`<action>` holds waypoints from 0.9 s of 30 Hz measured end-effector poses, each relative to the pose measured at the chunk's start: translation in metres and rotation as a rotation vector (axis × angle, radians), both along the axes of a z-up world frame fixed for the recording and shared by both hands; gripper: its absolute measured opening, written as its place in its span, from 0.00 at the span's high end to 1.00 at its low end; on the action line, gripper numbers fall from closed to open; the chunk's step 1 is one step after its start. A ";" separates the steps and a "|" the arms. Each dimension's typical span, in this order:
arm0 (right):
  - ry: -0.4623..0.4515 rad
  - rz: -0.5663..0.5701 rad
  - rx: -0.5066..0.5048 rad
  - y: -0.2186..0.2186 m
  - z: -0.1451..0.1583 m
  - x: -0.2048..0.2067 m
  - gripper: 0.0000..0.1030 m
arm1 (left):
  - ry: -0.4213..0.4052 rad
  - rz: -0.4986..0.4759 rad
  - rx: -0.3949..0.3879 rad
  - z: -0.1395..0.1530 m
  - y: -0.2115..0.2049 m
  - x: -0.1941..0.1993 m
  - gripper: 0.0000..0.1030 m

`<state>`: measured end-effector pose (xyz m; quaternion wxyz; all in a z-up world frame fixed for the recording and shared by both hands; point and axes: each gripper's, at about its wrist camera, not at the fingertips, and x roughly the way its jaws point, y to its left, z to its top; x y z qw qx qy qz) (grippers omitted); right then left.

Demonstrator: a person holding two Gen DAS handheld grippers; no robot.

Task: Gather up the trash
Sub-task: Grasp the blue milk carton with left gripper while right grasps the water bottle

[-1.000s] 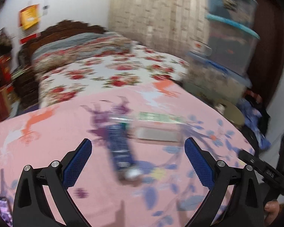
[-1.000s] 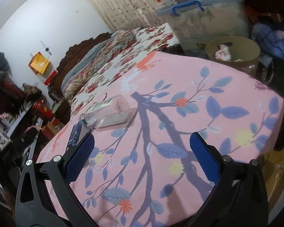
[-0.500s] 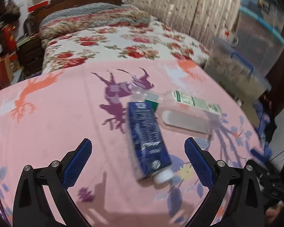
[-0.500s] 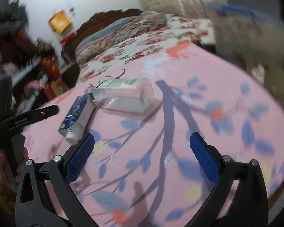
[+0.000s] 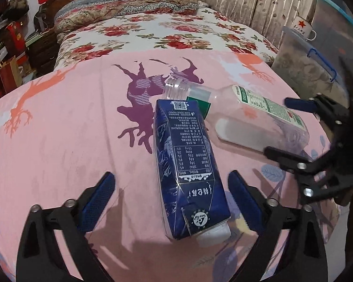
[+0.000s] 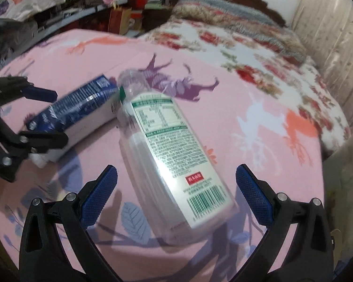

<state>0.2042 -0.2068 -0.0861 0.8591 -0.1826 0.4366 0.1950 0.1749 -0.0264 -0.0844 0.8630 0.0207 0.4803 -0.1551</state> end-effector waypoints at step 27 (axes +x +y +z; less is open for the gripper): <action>0.015 -0.468 0.388 -0.015 -0.006 -0.188 0.36 | 0.024 -0.231 -0.085 0.001 -0.054 -0.073 0.51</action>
